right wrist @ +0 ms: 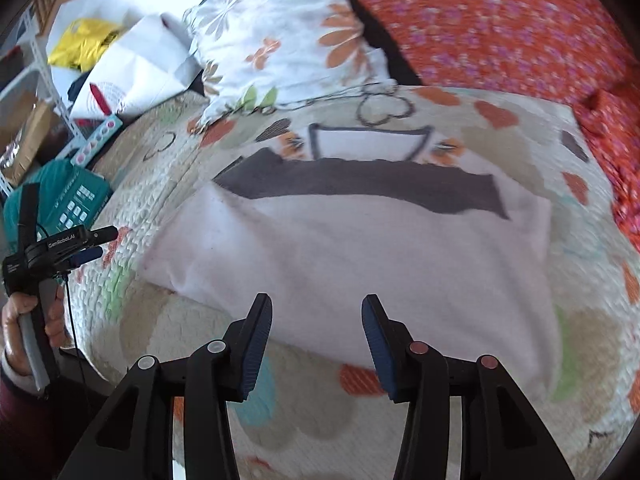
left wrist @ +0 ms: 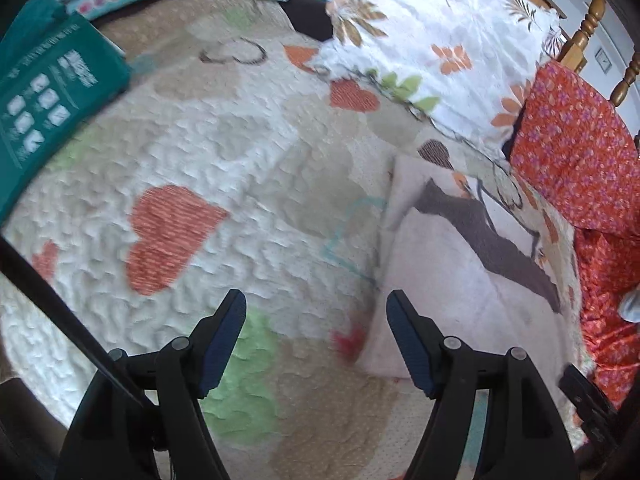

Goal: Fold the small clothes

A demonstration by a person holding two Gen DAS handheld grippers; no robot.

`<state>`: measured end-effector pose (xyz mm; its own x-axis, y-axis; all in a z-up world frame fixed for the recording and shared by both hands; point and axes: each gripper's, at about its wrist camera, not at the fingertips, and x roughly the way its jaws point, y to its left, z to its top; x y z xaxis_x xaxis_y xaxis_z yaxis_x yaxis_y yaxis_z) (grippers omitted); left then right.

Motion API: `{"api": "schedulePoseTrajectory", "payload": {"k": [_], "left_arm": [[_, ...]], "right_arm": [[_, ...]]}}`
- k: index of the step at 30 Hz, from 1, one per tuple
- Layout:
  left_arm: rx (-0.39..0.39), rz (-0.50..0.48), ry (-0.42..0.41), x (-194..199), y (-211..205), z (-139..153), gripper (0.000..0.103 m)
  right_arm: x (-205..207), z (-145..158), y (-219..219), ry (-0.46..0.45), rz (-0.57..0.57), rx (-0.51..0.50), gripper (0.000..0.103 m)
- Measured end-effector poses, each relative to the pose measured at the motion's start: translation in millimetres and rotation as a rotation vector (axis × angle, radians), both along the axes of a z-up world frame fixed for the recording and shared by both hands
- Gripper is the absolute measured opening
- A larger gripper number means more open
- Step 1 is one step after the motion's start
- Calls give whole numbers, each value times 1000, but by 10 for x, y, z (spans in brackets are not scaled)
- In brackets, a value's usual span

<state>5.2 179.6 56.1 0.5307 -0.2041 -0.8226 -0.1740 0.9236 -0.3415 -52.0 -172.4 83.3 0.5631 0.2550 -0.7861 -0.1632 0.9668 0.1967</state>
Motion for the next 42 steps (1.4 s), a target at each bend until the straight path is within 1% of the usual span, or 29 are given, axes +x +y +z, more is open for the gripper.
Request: {"api": "schedulePoseTrajectory", "payload": {"k": [2, 4, 6, 8, 9, 10, 12, 13, 15, 16, 17, 19, 21, 22, 23, 24, 27, 28, 30, 33, 36, 39, 40, 41, 42], "left_arm": [[-29, 1, 15, 52, -14, -24, 72], [-57, 22, 25, 103, -1, -36, 72], [-75, 53, 28, 131, 43, -39, 72], [-86, 85, 30, 146, 122, -39, 72], [-89, 95, 31, 143, 156, -42, 72], [-99, 113, 36, 141, 216, -42, 72], [-124, 131, 39, 137, 318, -28, 72], [-132, 137, 35, 137, 360, -16, 72], [-136, 153, 25, 135, 444, 25, 72], [-131, 163, 15, 130, 484, 57, 72], [-126, 173, 7, 130, 513, 83, 73], [-119, 197, -10, 126, 574, 128, 75], [-112, 216, -17, 130, 623, 154, 75], [-109, 221, -18, 131, 634, 160, 75], [-108, 223, -18, 130, 650, 163, 75], [-108, 224, -19, 122, 658, 166, 75], [-107, 243, -22, 96, 719, 175, 75], [-108, 254, -21, 89, 744, 173, 75], [-116, 283, -13, 73, 798, 158, 75], [-134, 313, -6, 46, 862, 137, 75], [-144, 320, -4, 18, 880, 124, 75], [-144, 329, -2, -2, 891, 116, 75], [-141, 331, -2, -4, 894, 113, 76], [-140, 331, -1, 2, 896, 111, 76], [-141, 331, -1, 0, 901, 110, 76]], "right_arm": [[167, -54, 104, 7, 9, -9, 51], [342, -57, 246, 13, 22, 13, 51], [522, -44, 462, 17, 52, 41, 51], [724, -77, 738, 22, 79, 32, 51], [825, -109, 861, 25, 93, 17, 51], [977, -166, 1049, 30, 109, -24, 48], [1184, -263, 1272, 30, 118, -88, 42], [1354, -360, 1399, 45, 113, -115, 42], [1595, -519, 1516, 86, 91, -136, 41], [1719, -607, 1580, 107, 78, -141, 42], [1817, -651, 1643, 101, 64, -156, 45], [1962, -664, 1778, 68, 61, -209, 57], [2095, -704, 1879, 77, 68, -266, 66], [2135, -689, 1903, 78, 65, -283, 67], [2158, -657, 1899, 86, 65, -279, 67], [2158, -608, 1869, 88, 64, -260, 67], [1964, -294, 1687, 25, 67, -130, 67], [1818, -188, 1625, 10, 96, -89, 67], [1582, -83, 1608, -7, 168, -74, 67], [1033, -72, 1710, -37, 308, -145, 68], [501, -190, 1869, -76, 456, -231, 68], [117, -408, 2105, -138, 578, -379, 67], [56, -499, 2192, -145, 609, -425, 66], [32, -575, 2239, -154, 615, -463, 64], [31, -654, 2300, -167, 610, -513, 55]]}}
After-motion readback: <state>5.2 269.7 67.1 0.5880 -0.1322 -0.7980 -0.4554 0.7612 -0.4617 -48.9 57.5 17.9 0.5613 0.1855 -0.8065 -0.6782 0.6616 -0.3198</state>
